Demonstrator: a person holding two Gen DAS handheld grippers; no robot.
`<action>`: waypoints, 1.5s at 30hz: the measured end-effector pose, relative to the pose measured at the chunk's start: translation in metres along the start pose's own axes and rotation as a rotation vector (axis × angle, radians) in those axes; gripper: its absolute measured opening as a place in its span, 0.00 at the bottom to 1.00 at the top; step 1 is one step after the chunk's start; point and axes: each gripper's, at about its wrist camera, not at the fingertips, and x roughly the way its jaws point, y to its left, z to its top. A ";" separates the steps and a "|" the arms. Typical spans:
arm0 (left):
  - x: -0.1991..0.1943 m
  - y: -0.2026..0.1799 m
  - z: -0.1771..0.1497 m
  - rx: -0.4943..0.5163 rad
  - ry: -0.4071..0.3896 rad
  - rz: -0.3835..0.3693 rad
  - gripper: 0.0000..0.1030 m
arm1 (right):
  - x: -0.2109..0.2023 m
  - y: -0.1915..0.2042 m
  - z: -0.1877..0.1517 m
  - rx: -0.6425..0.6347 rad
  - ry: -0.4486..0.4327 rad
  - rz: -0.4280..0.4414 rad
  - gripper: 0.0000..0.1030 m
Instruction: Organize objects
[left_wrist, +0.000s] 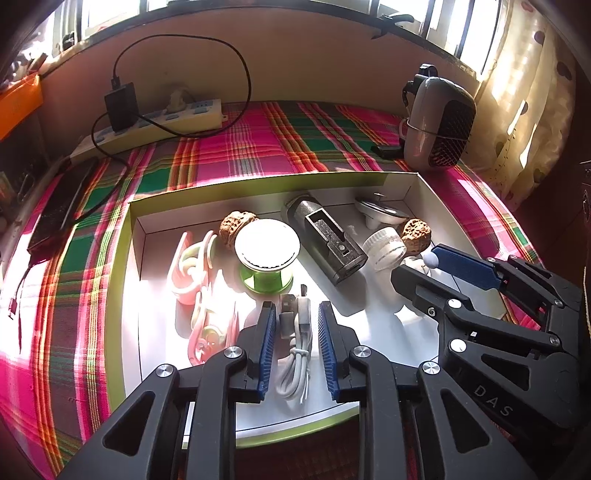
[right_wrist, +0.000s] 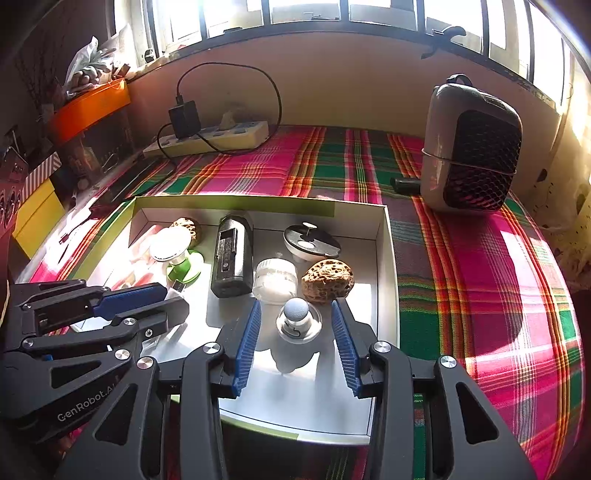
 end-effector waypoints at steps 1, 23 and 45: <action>0.000 0.000 0.000 0.000 0.001 0.004 0.22 | -0.001 0.000 0.000 0.000 -0.004 0.001 0.46; -0.058 -0.008 -0.028 -0.012 -0.090 0.097 0.24 | -0.058 0.008 -0.019 0.023 -0.064 -0.027 0.51; -0.078 -0.005 -0.115 -0.078 -0.002 0.169 0.24 | -0.082 0.023 -0.089 0.013 0.042 -0.056 0.51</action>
